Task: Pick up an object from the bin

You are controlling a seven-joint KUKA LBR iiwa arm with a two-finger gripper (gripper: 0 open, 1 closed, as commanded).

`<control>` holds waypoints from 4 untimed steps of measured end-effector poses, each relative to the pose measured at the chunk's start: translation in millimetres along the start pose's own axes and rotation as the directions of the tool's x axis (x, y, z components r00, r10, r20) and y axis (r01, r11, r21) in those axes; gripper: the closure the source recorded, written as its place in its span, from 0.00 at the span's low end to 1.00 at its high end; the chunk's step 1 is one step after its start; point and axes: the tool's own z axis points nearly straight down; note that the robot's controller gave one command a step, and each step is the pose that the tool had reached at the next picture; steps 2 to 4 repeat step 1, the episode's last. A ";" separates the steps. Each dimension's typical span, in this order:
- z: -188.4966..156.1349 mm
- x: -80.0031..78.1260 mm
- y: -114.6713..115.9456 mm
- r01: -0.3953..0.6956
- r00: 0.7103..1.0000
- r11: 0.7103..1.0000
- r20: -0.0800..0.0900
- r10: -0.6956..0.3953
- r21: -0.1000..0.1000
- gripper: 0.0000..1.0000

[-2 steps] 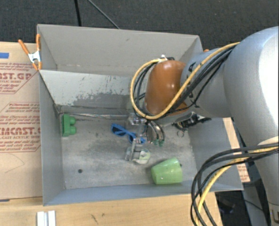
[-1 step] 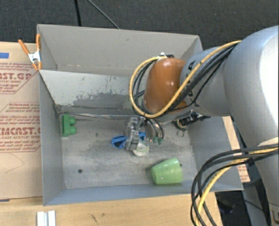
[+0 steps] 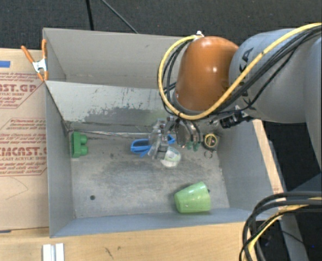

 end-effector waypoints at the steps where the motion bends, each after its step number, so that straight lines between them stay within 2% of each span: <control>1: -56.5 1.9 11.2 0.001 1.000 1.000 -0.001 -0.001 0.000 1.00; 4: -56.5 1.9 11.2 0.001 1.000 1.000 -0.001 -0.001 0.000 1.00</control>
Offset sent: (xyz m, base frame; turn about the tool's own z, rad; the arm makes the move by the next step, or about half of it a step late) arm -0.0032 0.0090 0.0530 0.0026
